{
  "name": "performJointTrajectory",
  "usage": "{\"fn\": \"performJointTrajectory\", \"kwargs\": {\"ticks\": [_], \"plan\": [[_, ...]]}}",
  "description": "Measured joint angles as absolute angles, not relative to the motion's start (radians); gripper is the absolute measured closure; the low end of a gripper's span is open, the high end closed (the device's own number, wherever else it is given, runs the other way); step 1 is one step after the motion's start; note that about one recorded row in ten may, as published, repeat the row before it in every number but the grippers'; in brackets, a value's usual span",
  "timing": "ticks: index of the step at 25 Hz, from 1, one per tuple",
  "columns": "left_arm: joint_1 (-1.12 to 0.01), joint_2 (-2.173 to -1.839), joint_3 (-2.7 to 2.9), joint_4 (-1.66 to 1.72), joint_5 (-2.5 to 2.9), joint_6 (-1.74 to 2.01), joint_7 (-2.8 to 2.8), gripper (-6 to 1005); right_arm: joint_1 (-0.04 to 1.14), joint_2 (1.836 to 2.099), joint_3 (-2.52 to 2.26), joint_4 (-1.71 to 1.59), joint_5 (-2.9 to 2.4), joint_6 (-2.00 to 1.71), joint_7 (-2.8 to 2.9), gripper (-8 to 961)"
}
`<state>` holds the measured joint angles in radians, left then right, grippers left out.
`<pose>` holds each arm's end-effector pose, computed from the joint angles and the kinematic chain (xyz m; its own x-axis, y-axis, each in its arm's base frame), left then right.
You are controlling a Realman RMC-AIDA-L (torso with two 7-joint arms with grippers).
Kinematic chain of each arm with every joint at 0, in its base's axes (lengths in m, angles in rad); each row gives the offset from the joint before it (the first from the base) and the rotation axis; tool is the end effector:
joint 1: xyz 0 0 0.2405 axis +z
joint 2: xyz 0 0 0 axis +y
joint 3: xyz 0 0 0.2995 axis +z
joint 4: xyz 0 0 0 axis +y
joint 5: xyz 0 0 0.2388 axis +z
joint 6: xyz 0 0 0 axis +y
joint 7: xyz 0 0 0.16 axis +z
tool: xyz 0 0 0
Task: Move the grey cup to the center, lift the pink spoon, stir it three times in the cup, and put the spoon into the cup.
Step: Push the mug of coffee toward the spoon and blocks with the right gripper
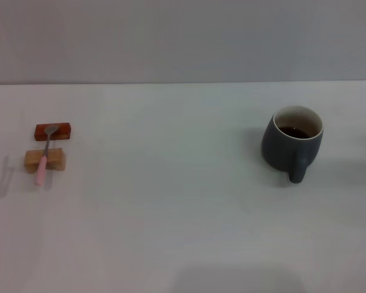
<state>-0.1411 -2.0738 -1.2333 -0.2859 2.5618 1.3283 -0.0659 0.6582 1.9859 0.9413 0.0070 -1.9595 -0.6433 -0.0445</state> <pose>-0.4341 0.2834 -0.0029 0.7375 -0.1525 0.6579 0.6747 0.1226 -0.7279 0.4465 0.4511 0.0166 0.7413 -0.3120 -0.5942 -0.5649 0.1879 -0.8035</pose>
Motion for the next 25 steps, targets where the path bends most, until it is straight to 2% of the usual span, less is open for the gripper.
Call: {"fn": "performJointTrajectory", "kwargs": {"ticks": [9,25], "plan": [[-0.147,-2.075,-1.233,-0.29,2.562,1.328,-0.067,179,0.726,2.009,0.842,0.047,-1.96,-0.526,-0.045,953],[-0.149,-2.076,-1.23,-0.293,2.563,1.328,-0.069,180,0.746,2.036,0.784,0.081,-1.962,-0.485,-0.045,954]]}}
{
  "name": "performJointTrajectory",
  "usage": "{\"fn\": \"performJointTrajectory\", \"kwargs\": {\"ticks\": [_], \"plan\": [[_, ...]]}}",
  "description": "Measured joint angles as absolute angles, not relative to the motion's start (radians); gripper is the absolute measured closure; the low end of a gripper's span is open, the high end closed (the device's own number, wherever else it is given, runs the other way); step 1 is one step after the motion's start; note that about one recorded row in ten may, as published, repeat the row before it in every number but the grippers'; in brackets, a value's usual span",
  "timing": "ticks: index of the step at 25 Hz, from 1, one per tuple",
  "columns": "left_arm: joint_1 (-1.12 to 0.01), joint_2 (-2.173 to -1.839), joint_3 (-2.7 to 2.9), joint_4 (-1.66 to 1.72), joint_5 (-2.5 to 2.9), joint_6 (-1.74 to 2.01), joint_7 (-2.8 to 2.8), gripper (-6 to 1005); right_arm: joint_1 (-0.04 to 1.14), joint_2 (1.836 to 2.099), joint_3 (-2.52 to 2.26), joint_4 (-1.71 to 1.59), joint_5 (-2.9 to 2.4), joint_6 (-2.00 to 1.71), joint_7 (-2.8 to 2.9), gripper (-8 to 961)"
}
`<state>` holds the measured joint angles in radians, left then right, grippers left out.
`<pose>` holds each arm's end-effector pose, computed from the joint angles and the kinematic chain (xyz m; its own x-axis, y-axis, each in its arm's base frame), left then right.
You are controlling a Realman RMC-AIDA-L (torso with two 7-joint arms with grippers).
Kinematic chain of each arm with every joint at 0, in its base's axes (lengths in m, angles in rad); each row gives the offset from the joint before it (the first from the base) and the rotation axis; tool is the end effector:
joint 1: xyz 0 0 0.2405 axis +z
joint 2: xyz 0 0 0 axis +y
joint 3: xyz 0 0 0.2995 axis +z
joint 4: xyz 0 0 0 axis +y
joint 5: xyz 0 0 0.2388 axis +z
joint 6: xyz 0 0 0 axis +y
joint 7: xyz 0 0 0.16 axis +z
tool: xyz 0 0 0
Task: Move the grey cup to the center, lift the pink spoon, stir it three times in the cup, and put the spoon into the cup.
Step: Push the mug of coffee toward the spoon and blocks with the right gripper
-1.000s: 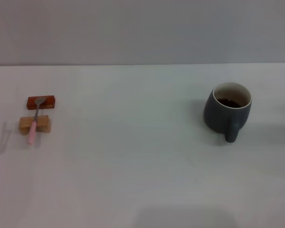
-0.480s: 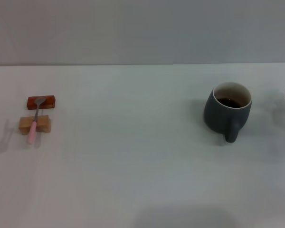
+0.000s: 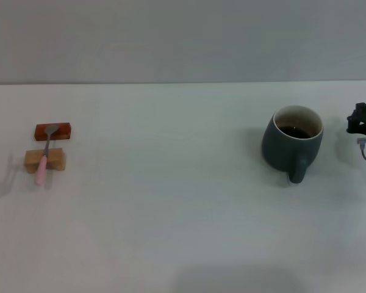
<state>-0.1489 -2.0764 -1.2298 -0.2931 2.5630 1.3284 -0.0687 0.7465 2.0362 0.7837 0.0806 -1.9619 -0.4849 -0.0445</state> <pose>-0.4290 0.2880 -0.0047 0.7301 -0.1638 0.6634 0.6819 0.1103 -0.7231 0.3845 0.4789 -0.0569 0.7651 -0.3906 -0.5119 -0.5774 -0.0642 -0.8139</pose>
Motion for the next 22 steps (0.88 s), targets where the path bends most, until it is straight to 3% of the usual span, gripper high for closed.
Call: {"fn": "performJointTrajectory", "kwargs": {"ticks": [14,22], "plan": [[-0.147,-2.077,-1.223,-0.29,2.562,1.329,-0.069,180,0.788,2.066,0.734,0.106,-1.962,-0.46,-0.051,954],[-0.145,-2.077,-1.223,-0.289,2.562,1.331,-0.071,180,0.797,2.069,0.724,0.125,-1.962,-0.443,-0.053,954]]}}
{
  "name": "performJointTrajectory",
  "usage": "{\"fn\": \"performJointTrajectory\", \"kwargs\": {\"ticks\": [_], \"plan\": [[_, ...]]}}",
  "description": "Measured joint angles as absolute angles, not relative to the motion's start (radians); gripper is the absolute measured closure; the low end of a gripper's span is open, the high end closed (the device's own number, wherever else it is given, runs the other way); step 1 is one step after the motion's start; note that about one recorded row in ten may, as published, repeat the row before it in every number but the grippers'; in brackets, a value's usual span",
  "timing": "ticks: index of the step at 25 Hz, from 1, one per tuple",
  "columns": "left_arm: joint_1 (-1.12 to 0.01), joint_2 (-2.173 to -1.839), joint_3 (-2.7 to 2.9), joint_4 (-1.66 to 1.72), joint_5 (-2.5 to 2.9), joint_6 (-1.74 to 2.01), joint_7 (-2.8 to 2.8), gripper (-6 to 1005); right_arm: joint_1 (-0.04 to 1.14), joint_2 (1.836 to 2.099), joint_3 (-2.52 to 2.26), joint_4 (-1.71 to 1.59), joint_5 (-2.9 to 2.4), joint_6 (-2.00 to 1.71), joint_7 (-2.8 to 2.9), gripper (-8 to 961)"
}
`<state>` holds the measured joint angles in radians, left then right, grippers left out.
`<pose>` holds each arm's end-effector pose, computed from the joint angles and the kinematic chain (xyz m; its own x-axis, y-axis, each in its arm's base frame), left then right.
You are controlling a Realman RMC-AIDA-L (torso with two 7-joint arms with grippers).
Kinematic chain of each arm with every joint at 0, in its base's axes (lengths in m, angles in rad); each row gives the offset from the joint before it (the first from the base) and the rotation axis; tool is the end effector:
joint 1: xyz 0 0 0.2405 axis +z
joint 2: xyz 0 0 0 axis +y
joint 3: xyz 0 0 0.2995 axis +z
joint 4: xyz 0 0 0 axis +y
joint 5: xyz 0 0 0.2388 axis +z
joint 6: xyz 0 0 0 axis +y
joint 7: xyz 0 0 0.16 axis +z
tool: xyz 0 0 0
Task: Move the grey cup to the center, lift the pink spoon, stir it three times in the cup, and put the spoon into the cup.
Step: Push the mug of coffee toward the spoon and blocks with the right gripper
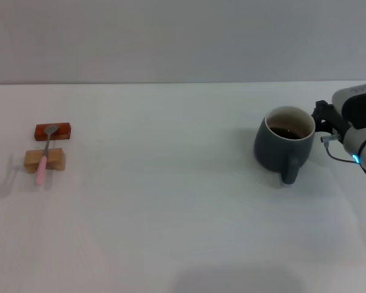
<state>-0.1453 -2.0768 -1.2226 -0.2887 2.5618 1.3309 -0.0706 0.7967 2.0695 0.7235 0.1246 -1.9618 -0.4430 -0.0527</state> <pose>-0.4300 0.2856 -0.0060 0.7306 -0.1585 0.6642 0.6814 0.1076 -0.7239 0.3422 0.4877 -0.0947 0.7903 -0.3829 -0.4784 -0.5740 -0.1892 -0.7967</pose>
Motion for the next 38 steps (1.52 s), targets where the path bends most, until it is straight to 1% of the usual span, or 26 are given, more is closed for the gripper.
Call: {"fn": "performJointTrajectory", "kwargs": {"ticks": [38], "plan": [[-0.146,-2.077,-1.205,-0.294,2.562,1.331,-0.074,181,0.865,2.088,0.57,0.337,-1.967,-0.348,-0.054,954]]}}
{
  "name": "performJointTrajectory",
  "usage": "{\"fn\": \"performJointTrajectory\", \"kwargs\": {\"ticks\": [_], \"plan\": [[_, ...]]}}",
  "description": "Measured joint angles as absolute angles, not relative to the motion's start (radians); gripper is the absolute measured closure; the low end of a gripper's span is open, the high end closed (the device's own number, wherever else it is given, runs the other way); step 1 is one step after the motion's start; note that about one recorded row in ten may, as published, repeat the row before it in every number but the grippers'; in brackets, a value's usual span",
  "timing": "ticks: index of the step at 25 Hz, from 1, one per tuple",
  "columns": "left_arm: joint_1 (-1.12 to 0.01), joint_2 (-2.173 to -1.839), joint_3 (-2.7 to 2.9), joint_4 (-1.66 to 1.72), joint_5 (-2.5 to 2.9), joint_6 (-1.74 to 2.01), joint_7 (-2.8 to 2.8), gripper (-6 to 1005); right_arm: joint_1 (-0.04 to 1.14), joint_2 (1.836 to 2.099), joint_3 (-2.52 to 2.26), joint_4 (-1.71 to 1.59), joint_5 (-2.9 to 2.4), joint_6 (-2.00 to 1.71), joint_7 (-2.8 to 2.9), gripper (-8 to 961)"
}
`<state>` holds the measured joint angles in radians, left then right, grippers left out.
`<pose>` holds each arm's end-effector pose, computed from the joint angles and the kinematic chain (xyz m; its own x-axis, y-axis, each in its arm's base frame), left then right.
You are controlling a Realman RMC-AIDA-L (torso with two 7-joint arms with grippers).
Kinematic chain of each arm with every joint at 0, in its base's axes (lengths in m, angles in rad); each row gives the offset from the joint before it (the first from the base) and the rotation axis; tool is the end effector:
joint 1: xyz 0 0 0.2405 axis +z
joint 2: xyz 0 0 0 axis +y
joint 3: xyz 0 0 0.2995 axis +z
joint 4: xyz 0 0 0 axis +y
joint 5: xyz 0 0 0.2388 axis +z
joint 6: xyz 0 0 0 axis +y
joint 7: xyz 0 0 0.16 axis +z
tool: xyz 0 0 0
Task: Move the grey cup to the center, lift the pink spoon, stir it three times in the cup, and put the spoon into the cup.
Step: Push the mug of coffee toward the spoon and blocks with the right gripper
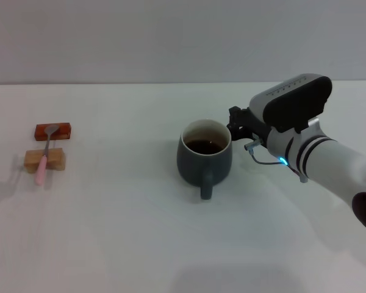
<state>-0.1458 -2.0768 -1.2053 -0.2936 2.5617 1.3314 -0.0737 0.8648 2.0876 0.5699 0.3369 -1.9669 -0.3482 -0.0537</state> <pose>-0.4268 0.2865 -0.0092 0.7265 -0.1600 0.6683 0.6849 0.0889 -0.7232 0.2476 0.4793 -0.1706 0.8412 -0.3397 -0.4207 -0.5397 -0.4806 -0.6912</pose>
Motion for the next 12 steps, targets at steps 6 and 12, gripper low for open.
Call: {"fn": "performJointTrajectory", "kwargs": {"ticks": [6,12], "plan": [[-0.146,-2.077,-1.198,-0.295,2.562,1.332,-0.074,182,0.868,2.088,0.562,0.36,-1.971,-0.338,-0.054,954],[-0.153,-2.077,-1.195,-0.295,2.562,1.33,-0.074,182,0.87,2.089,0.544,0.377,-1.972,-0.329,-0.053,954]]}}
